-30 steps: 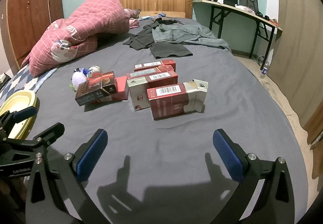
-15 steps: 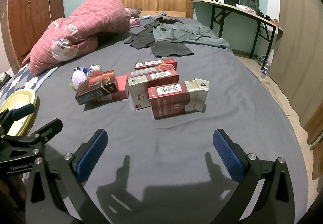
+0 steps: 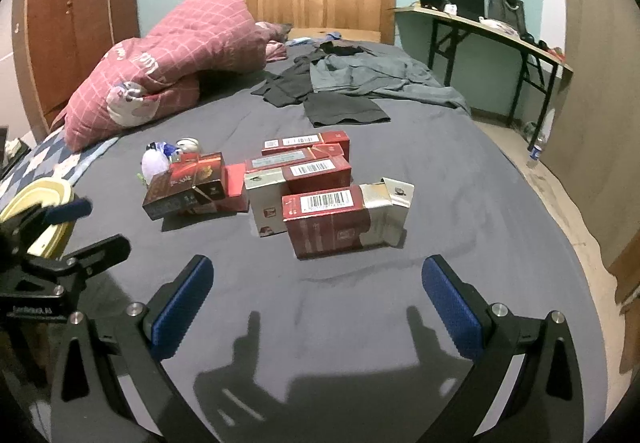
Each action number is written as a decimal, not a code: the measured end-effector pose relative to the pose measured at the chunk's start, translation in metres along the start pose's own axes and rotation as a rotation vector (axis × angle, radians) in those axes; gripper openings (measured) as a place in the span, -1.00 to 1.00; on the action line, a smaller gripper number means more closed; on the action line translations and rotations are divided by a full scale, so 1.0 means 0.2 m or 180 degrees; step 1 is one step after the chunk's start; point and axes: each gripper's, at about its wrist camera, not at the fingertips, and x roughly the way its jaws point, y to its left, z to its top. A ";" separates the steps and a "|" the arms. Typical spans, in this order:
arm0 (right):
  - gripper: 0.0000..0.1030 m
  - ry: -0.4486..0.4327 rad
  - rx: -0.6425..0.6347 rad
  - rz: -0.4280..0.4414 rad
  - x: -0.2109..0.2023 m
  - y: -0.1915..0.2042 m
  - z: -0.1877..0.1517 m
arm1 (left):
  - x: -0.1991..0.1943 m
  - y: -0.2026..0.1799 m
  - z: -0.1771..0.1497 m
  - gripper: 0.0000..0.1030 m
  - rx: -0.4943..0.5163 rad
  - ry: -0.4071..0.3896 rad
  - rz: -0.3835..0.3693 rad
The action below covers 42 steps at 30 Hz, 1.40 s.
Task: Organize objects
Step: 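Move both tools toward the cluster of cigarette packs, then grasp the dark red Huangshan pack with the left tool while the right tool grasps a red barcode pack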
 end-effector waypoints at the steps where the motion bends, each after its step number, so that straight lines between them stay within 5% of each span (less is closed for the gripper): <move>1: 1.00 -0.0011 -0.0059 0.0019 0.02 0.00 0.01 | 0.02 0.02 0.01 0.99 0.0019 0.0006 -0.0012; 6: 1.00 -0.0019 -0.0198 0.0083 0.09 -0.05 0.02 | 0.18 0.12 0.08 0.99 -0.0123 0.0060 0.0009; 13: 1.00 0.0091 -0.0096 0.0057 0.22 -0.12 0.02 | 0.34 0.00 0.19 0.99 -0.0188 -0.0016 0.0466; 17: 1.00 0.0167 -0.0098 -0.0037 0.25 -0.10 0.03 | 0.39 0.01 0.25 0.99 -0.0661 0.0101 0.0472; 23: 1.00 0.0128 -0.0117 -0.0060 0.28 -0.06 0.05 | 0.47 -0.03 0.34 0.99 -0.0825 0.0137 0.0762; 42: 1.00 0.0303 0.0195 -0.0147 0.41 -0.12 0.08 | 0.61 -0.17 0.31 0.99 -0.0813 0.0343 0.1082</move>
